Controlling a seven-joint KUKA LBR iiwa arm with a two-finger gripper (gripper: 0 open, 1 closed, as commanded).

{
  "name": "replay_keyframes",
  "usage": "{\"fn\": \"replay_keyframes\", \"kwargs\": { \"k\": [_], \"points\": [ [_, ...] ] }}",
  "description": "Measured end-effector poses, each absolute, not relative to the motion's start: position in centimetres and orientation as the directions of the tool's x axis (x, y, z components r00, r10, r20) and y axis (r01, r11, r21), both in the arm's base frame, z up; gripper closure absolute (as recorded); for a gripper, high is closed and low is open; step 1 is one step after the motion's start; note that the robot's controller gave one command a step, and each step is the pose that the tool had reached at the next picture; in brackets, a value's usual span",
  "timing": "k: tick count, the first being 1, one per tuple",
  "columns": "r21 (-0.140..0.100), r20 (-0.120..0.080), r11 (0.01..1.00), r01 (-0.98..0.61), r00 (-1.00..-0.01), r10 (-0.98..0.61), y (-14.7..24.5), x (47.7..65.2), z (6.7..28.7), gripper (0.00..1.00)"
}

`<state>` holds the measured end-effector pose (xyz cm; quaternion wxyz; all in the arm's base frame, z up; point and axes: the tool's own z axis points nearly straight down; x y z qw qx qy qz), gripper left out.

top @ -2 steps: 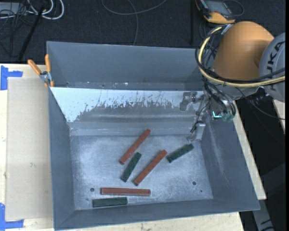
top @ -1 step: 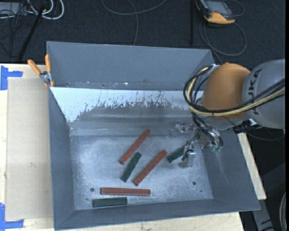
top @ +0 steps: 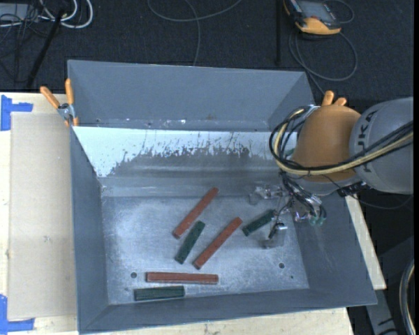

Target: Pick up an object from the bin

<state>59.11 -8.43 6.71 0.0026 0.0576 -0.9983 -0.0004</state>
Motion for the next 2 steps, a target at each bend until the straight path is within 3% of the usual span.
{"fn": "replay_keyframes", "kwargs": {
  "k": [1,2],
  "points": [
    [0.001,0.001,0.993,-0.117,-0.993,-0.117,-8.4,59.2,7.0,1.00],
    [-0.003,-0.010,0.992,-0.126,-0.992,-0.126,-9.1,59.8,21.0,1.00]
  ]
}}
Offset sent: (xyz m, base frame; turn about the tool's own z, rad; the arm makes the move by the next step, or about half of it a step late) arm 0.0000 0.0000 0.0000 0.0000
